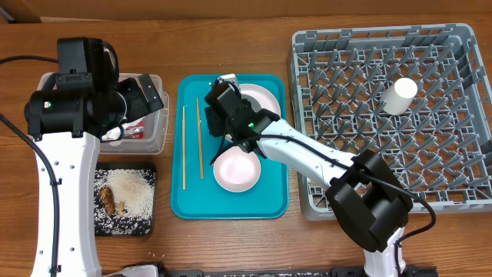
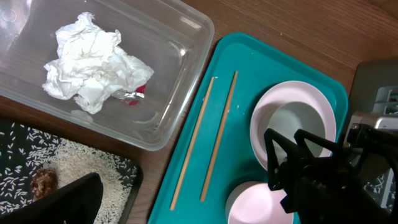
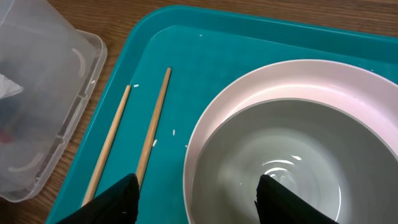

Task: Sort waste into correct bins and load items into the dishwasher
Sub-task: 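Lower the right gripper onto the rim of the grey bowl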

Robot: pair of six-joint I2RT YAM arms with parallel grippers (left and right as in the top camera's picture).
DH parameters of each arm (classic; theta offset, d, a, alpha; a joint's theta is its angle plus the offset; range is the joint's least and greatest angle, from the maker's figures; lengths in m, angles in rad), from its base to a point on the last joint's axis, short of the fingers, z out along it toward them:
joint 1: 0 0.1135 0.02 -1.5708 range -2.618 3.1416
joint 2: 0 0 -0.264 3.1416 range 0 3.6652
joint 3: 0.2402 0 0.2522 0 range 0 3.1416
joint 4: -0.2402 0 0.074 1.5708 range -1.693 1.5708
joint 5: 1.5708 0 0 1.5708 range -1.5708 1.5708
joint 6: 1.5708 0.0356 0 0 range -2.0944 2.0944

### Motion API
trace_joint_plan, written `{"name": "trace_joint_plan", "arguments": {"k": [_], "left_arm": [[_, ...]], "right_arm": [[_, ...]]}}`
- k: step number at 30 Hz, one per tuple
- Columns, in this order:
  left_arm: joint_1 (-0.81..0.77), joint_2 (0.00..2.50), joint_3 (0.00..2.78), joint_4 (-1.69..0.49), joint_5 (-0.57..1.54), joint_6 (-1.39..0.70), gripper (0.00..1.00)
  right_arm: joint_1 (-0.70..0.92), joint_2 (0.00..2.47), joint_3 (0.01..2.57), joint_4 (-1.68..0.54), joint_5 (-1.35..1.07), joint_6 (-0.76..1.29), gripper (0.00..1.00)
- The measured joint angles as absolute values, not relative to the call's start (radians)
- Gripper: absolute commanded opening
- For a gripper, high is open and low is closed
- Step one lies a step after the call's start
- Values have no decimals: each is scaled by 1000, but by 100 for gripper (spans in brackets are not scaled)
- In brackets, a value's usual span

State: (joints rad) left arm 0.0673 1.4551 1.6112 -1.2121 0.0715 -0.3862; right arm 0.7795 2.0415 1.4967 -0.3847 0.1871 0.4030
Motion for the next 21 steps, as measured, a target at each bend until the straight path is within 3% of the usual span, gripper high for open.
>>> {"name": "trace_joint_plan", "arguments": {"k": [14,21], "left_arm": [[67,1455,1611,-1212,72,-386,100],[67,1455,1611,-1212,72,-386,100]], "right_arm": [[728,2028,1509,-557,300,397,63],[659,2013,1511,-606,291,415,56]]}}
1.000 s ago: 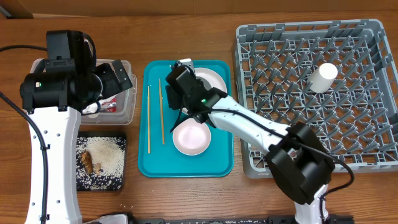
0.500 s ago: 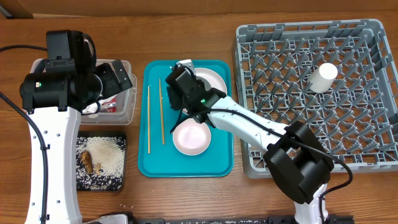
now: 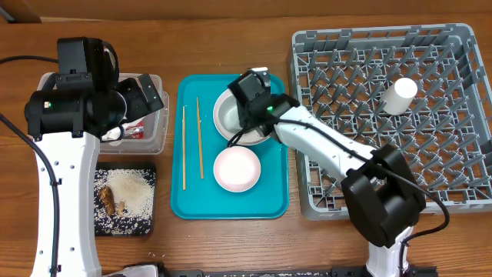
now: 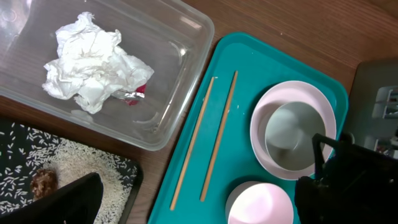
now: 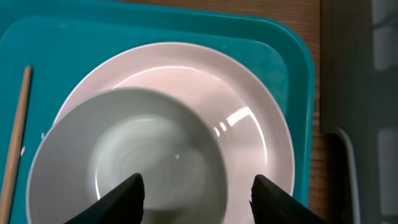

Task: Sort waste into correct bins and load items into the dishwasher
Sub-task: 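Lower the right gripper onto the rim of the grey bowl, then close the right gripper on the grey bowl rim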

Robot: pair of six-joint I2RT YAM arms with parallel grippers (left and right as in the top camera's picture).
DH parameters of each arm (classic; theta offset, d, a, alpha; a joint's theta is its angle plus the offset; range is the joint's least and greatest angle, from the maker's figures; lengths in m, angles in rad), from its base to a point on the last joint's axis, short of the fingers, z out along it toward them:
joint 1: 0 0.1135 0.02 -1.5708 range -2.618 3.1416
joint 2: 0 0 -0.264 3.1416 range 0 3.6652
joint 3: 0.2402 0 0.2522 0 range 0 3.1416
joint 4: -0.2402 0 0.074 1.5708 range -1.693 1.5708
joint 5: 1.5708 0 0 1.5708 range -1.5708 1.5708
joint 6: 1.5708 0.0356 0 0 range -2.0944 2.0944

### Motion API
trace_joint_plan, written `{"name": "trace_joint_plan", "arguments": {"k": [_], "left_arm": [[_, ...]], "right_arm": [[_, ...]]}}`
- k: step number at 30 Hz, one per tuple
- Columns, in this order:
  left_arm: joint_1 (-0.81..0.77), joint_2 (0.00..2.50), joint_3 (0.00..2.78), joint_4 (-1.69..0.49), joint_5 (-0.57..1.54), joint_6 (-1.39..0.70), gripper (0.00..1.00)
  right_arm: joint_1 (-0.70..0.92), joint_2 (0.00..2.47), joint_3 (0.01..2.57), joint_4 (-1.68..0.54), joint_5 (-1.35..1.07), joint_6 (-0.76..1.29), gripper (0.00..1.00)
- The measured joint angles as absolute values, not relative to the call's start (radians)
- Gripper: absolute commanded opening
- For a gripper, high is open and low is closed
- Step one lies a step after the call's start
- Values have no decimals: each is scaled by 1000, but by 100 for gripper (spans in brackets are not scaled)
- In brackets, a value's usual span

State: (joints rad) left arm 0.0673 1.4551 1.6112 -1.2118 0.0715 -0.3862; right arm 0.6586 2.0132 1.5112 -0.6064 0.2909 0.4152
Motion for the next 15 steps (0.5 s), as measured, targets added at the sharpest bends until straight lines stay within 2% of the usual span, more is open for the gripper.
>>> {"name": "trace_joint_plan", "arguments": {"k": [4,8,15], "left_arm": [[67,1455,1611,-1212,72,-386,100],[67,1455,1611,-1212,72,-386,100],[67,1455,1611,-1212,71,-386,100]], "right_arm": [[635,2014,1512,-605,258,419,46],[630,2017,1513,-603,237,422,31],[630,2021,1515,-636,225,419,30]]}}
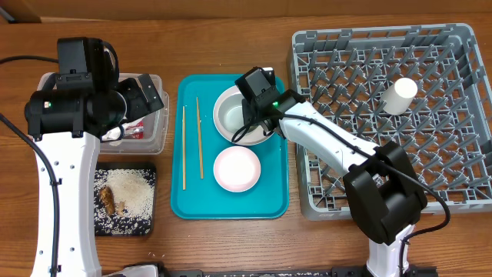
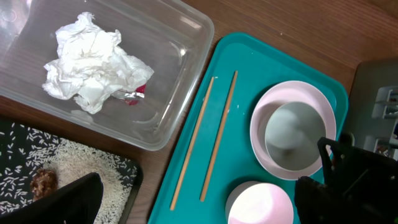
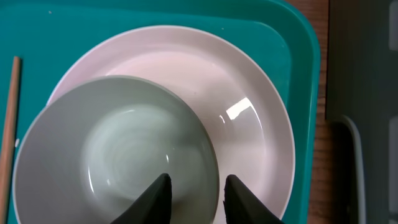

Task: Sort waste into correct bins and load items into the dishwasher
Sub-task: 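Close the right gripper on the grey bowl rim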

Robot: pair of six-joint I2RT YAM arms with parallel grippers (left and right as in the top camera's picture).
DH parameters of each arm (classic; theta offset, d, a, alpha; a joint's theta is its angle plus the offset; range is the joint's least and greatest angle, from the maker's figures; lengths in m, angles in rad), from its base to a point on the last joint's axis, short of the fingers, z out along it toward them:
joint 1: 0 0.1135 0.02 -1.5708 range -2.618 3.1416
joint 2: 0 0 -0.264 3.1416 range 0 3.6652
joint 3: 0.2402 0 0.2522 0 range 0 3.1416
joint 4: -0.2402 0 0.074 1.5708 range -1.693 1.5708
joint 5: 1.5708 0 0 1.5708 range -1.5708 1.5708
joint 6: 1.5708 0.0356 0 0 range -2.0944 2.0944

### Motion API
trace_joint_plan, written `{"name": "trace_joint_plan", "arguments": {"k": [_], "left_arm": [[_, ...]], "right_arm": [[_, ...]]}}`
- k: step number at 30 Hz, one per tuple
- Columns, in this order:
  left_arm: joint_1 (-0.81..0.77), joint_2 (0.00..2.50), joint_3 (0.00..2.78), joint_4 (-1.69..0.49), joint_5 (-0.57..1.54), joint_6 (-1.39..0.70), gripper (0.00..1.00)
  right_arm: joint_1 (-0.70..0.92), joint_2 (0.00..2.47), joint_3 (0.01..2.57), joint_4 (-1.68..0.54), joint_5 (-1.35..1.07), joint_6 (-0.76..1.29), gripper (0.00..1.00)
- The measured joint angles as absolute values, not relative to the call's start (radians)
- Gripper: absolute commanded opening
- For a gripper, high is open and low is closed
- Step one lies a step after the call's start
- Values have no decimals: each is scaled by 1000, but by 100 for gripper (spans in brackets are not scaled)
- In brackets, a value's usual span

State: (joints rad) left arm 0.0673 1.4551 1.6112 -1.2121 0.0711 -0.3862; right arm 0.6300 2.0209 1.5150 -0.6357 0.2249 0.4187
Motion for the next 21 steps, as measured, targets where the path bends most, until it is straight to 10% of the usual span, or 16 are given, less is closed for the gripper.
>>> {"name": "trace_joint_plan", "arguments": {"k": [21], "left_arm": [[67,1455,1611,-1212,72,-386,100]], "right_arm": [[628,2021,1509,-661,189,419,25]]}}
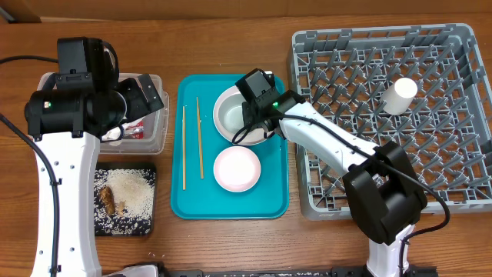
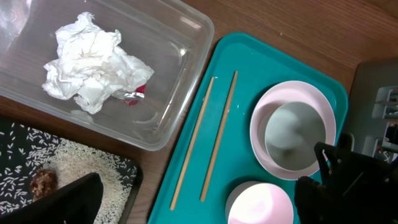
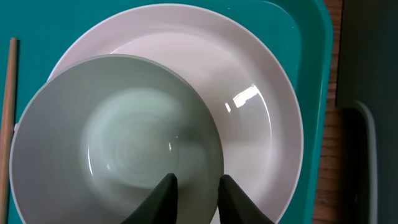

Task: Sort waste into correct bins and load items into the dishwasher
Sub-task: 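Close the right gripper on the grey bowl rim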

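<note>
On the teal tray (image 1: 192,201) a grey-green bowl (image 3: 118,143) sits on a pink plate (image 3: 261,106). My right gripper (image 3: 196,186) straddles the bowl's right rim, one finger inside and one outside, shut on it. A second pink bowl (image 1: 237,169) stands on the tray in front, and two chopsticks (image 1: 200,138) lie on its left side. My left gripper (image 2: 199,208) hangs open above the clear bin and the tray's left edge, holding nothing.
The grey dish rack (image 1: 400,154) at the right holds a white cup (image 1: 400,95). A clear bin (image 2: 180,56) at the left contains crumpled tissue (image 2: 93,62). A black tray with rice and a food scrap (image 1: 123,201) lies in front of it.
My right gripper has come slightly lower over the grey-green bowl's rim and its fingers have drawn closer together. The left arm has not moved.
My right gripper was wide open over the tray's left part beside the chopsticks. Then it was over the bowl and plate, still wide. Then it straddled the bowl's right rim with fingers narrowed, and now grips it. The left arm stayed still.
</note>
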Robot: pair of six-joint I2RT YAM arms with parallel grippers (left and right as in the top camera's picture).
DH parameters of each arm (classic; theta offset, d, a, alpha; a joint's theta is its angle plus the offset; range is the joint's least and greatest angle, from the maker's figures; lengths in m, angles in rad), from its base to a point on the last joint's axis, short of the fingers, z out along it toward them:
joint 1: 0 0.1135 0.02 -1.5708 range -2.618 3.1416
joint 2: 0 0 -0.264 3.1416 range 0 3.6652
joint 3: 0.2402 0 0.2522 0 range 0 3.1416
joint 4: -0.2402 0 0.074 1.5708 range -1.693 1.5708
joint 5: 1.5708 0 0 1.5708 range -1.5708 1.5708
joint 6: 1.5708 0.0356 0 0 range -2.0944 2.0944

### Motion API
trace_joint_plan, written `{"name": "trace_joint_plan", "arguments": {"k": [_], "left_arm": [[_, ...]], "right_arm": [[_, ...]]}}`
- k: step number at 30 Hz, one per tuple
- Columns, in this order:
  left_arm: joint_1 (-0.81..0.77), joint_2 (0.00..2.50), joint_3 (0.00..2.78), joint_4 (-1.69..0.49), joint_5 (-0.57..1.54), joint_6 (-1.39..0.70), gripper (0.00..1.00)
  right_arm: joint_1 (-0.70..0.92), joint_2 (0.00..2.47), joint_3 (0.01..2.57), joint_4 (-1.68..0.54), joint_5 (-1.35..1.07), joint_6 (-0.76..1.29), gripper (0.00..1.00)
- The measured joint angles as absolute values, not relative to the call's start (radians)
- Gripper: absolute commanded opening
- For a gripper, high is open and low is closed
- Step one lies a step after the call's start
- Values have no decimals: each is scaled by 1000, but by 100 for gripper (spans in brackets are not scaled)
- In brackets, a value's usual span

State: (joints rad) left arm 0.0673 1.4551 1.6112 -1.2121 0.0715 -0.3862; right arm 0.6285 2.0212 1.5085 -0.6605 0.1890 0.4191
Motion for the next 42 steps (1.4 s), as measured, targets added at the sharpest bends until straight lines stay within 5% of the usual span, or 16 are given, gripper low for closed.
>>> {"name": "trace_joint_plan", "arguments": {"k": [42], "left_arm": [[67,1455,1611,-1212,72,-386,100]], "right_arm": [[628,2034,1497,-683,183,422,20]]}}
